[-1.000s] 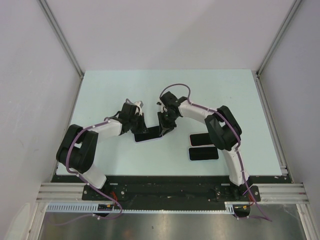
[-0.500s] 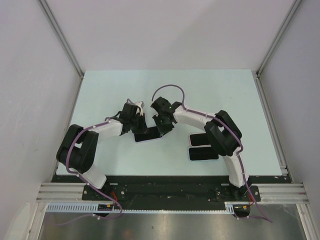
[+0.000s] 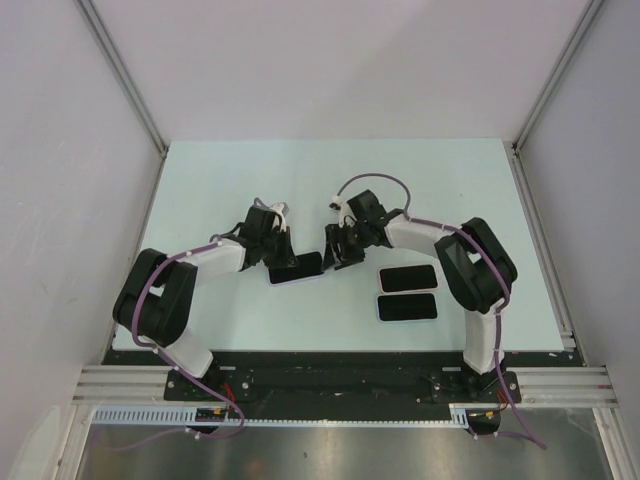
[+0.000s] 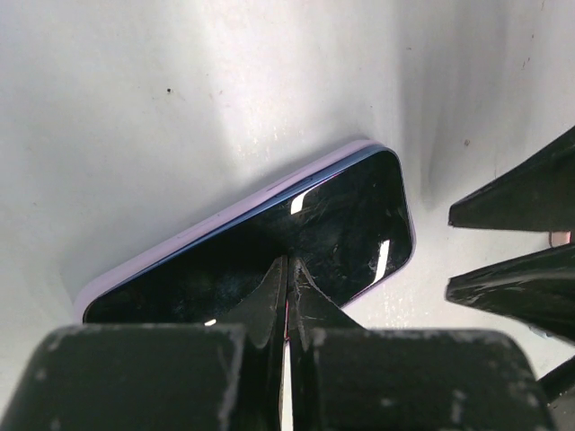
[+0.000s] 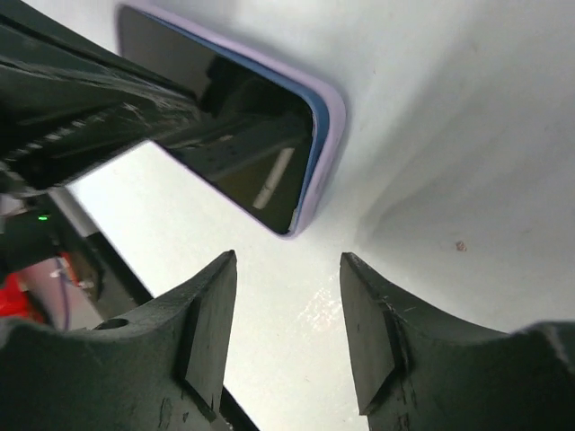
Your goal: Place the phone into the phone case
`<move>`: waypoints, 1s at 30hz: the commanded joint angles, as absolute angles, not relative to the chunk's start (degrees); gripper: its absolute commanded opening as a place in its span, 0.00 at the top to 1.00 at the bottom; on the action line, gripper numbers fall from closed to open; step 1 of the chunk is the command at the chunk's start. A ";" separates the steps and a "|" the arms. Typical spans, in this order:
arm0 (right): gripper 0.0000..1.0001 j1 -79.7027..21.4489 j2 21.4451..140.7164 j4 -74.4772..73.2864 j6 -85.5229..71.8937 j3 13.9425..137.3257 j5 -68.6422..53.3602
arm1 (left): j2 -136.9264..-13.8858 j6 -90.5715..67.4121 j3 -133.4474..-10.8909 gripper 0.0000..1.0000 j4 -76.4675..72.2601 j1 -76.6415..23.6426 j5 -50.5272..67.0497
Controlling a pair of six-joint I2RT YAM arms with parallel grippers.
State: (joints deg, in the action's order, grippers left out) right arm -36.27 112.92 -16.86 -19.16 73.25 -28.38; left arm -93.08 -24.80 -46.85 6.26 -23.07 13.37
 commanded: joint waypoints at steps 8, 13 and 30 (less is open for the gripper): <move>0.44 -31.03 118.81 1.47 -29.08 72.86 -42.54 | -95.54 -21.88 -44.30 1.00 14.41 -23.55 8.35; 0.51 -30.85 123.48 1.76 -30.50 76.11 -41.75 | -95.27 -21.80 -44.30 1.00 14.33 -23.55 8.52; 0.79 -34.28 133.85 -21.00 -22.59 89.38 -29.19 | -97.91 -22.85 -46.14 1.00 14.50 -24.17 9.14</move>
State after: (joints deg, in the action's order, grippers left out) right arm -31.00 128.42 -16.47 -26.44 87.66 -40.36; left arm -93.41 -24.43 -47.31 6.72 -23.16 13.10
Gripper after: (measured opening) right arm 0.243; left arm 0.006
